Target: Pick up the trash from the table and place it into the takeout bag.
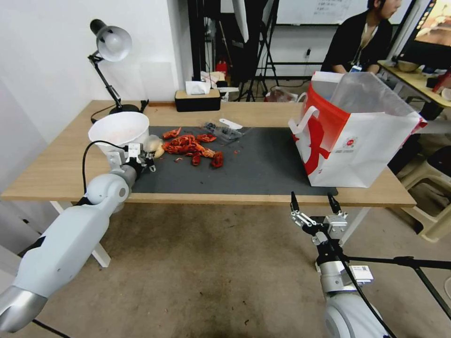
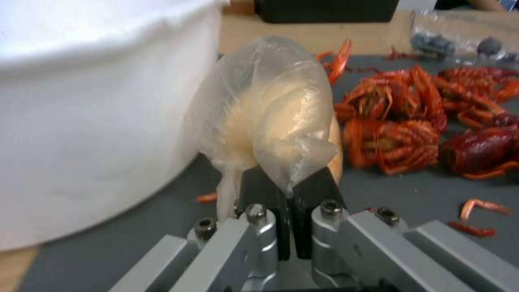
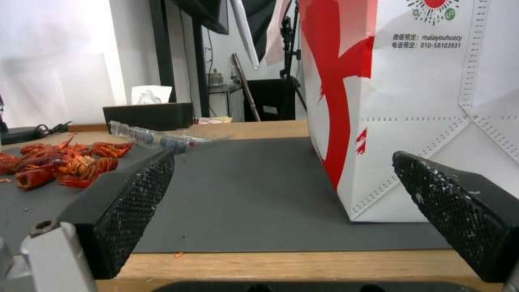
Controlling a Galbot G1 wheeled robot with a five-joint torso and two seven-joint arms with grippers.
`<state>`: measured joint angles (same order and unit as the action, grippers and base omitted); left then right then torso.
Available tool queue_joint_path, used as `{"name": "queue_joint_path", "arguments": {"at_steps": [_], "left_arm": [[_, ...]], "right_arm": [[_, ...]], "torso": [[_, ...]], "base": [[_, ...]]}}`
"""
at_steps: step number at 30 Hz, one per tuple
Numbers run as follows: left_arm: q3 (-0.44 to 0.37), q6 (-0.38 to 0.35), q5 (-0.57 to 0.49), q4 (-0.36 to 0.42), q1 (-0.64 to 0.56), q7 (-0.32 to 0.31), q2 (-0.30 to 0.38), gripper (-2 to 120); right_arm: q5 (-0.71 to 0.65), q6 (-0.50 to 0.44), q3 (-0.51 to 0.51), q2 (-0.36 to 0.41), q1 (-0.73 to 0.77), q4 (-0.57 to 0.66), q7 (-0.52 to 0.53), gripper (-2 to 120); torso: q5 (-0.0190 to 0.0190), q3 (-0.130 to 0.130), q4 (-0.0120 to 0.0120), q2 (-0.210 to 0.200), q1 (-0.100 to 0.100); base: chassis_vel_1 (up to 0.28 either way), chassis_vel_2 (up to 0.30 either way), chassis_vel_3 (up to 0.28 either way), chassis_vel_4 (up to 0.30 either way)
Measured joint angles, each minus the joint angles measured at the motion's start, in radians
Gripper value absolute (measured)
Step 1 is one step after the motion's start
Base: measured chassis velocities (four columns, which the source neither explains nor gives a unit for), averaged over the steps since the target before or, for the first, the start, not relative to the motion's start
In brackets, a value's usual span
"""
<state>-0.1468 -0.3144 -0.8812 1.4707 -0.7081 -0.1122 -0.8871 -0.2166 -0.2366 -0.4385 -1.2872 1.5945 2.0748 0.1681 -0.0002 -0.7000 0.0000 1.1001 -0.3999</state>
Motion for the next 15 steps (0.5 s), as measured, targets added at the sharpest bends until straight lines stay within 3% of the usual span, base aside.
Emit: {"name": "queue_joint_path", "arguments": {"at_steps": [9, 12, 14, 15], "left_arm": [[-0.057, 0.051, 0.046, 0.102, -0.088, 0.065, 0.058, 0], [-0.066, 0.089, 0.036, 0.131, -0.107, 0.129, 0.070, 0], [-0.068, 0.173, 0.001, 0.142, -0.113, 0.265, 0.077, 0], [-0.068, 0.173, 0.001, 0.142, -0.113, 0.265, 0.077, 0]], "right_arm": [[0.002, -0.001, 0.004, -0.003, -0.002, 0.001, -0.001, 100], [0.002, -0.002, 0.004, -0.003, -0.002, 0.001, -0.001, 100], [0.002, -0.003, 0.004, -0.003, -0.001, 0.001, -0.001, 100], [0.002, -0.003, 0.004, -0.003, -0.001, 0.001, -0.001, 100]], "torso": [[0.0001, 0.000, 0.0002, 0.000, 0.000], [0.0002, 0.000, 0.0001, 0.000, 0.000], [0.0000, 0.000, 0.0000, 0.000, 0.000], [0.0000, 0.000, 0.0000, 0.000, 0.000]], "base": [[0.000, 0.000, 0.000, 0.000], [0.000, 0.000, 0.000, 0.000], [0.000, 0.000, 0.000, 0.000], [0.000, 0.000, 0.000, 0.000]]}}
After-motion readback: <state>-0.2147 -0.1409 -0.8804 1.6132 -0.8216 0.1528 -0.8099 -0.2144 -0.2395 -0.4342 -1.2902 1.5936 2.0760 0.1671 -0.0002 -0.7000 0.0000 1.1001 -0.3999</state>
